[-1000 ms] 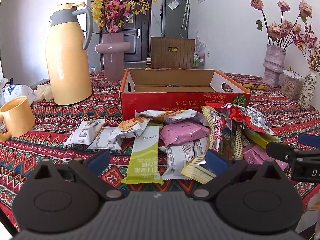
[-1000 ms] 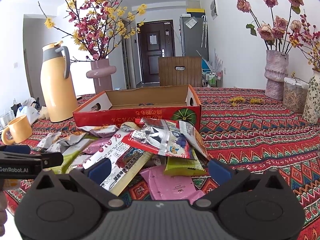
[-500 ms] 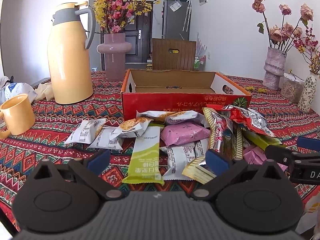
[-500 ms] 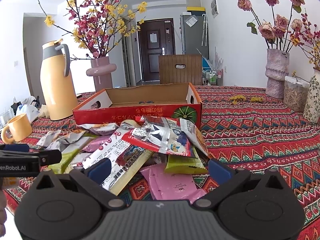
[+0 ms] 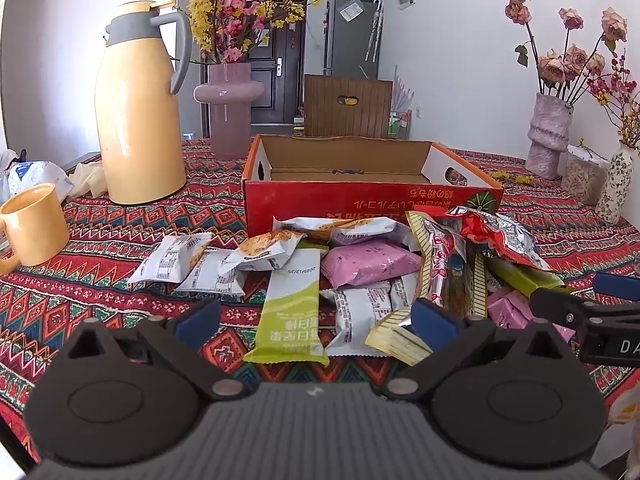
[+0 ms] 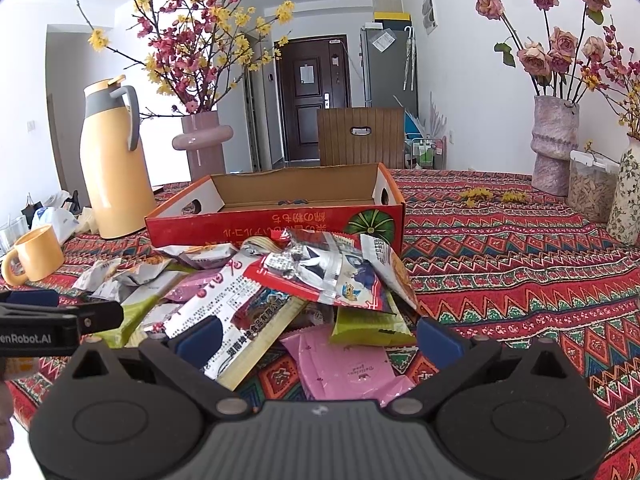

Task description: Organize snacks

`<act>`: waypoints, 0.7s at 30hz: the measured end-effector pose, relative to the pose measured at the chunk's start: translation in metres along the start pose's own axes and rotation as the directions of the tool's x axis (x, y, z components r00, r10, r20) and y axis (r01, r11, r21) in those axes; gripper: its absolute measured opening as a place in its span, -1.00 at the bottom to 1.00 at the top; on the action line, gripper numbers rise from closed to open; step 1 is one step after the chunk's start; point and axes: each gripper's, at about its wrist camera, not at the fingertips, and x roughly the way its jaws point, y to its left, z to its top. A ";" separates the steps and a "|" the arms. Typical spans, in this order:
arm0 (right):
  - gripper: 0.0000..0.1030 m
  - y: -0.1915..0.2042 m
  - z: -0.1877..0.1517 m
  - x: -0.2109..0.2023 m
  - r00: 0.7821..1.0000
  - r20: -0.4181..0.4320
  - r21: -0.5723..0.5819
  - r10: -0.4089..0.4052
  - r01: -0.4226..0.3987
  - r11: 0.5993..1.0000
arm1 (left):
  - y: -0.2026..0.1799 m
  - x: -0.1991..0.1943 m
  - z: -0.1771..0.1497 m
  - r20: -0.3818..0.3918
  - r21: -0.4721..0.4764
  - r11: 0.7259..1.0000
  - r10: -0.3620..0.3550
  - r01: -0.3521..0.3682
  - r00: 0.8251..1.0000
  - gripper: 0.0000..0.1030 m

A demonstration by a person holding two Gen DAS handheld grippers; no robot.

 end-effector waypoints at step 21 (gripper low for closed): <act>1.00 -0.007 -0.006 0.005 0.999 -0.040 -0.022 -0.026 0.025 0.999 | 0.005 0.000 -0.008 -0.010 -0.008 1.000 -0.019 0.019 1.000 1.00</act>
